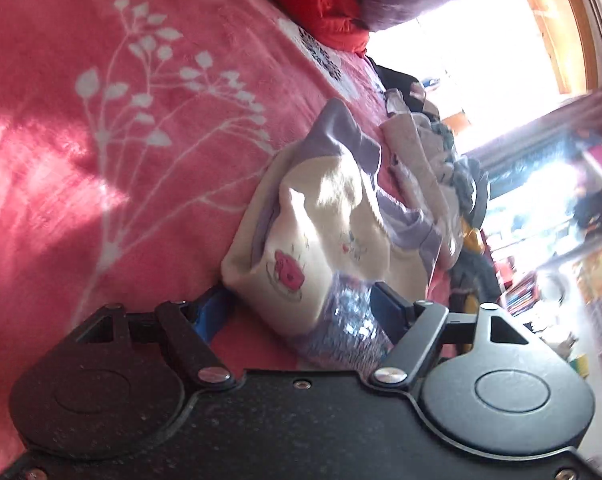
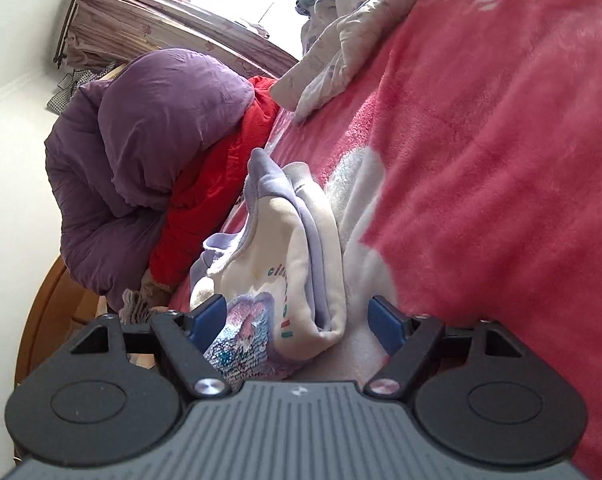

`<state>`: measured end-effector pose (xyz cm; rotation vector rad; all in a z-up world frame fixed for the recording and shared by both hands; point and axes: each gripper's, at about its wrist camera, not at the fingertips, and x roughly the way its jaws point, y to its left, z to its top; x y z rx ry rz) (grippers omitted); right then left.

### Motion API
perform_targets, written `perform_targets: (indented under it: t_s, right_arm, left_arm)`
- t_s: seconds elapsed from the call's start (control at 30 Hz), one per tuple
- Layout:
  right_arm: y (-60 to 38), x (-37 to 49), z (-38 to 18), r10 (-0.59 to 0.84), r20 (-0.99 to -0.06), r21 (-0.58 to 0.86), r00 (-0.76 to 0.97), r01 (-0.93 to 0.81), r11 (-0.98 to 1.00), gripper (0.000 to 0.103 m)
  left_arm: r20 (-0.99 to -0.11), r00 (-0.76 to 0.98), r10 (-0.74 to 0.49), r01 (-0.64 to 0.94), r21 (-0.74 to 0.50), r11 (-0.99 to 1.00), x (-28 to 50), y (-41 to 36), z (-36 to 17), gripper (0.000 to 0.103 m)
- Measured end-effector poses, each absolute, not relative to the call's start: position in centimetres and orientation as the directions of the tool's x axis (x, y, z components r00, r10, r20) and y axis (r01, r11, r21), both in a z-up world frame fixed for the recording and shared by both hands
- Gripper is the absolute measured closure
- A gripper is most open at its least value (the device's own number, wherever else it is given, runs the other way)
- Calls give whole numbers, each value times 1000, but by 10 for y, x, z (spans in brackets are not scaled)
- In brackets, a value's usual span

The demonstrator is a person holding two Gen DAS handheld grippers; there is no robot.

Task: Fold clothes

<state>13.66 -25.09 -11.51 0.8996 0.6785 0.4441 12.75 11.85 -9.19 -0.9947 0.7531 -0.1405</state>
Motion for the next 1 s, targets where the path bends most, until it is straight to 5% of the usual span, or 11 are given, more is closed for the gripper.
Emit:
perform_targets:
  t_s: [0.03, 0.1, 0.17, 0.23, 0.67, 0.77, 0.9, 1.0]
  right_arm:
    - [-247, 139, -115, 620, -346, 823, 705, -89, 561, 38]
    - [-239, 143, -120, 623, -364, 809, 692, -96, 580, 65]
    - [-236, 145, -124, 627, -375, 805, 683, -96, 586, 75]
    - [-239, 145, -125, 638, -358, 824, 682, -90, 559, 79]
    - [-241, 52, -117, 718, -486, 841, 499, 41, 540, 83]
    - [-241, 29, -95, 645, -550, 751, 530, -23, 660, 76]
    - [-227, 11, -52, 514, -533, 530, 672, -209, 822, 76]
    - [-209, 7, -33, 484, -451, 329, 750, -364, 871, 76]
  left_arm:
    - [-506, 746, -434, -221, -802, 555, 128, 119, -93, 35]
    - [-506, 744, -435, -221, -802, 554, 129, 120, -95, 64]
    - [-504, 744, -439, -226, -808, 544, 126, 120, -100, 82]
    - [-494, 752, -436, -227, -815, 534, 120, 122, -98, 87]
    - [-588, 644, -489, -272, -774, 572, 16, 132, -78, 86]
    - [-663, 640, -389, -280, -672, 686, -3, 133, -65, 66]
    - [-608, 749, -263, -103, -499, 860, -6, 121, -16, 65]
    - [-540, 787, -298, 78, -393, 916, 11, 105, -1, 65]
